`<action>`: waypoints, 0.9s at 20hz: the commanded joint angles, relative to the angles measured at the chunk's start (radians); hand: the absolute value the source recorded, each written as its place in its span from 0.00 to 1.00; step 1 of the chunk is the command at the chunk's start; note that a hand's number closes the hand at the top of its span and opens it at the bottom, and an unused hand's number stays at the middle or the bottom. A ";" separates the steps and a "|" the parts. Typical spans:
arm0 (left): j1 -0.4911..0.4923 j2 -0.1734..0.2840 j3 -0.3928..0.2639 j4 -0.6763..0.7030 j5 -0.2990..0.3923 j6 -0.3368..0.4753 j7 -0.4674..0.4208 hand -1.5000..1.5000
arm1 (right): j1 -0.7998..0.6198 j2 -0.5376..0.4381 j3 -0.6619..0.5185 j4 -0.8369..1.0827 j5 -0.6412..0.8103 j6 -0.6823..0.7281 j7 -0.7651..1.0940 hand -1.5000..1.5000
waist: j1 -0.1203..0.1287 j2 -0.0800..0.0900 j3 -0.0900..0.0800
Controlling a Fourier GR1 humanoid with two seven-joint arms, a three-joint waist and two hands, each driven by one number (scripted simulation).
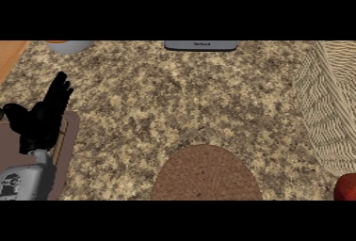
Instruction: Pick the pear from the placemat and place it in the basket
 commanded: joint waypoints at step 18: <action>0.027 -0.046 -0.030 -0.007 -0.050 0.027 -0.022 0.50 | -0.449 0.060 -0.019 0.765 0.173 0.196 -0.179 1.00 | -0.011 -0.003 0.002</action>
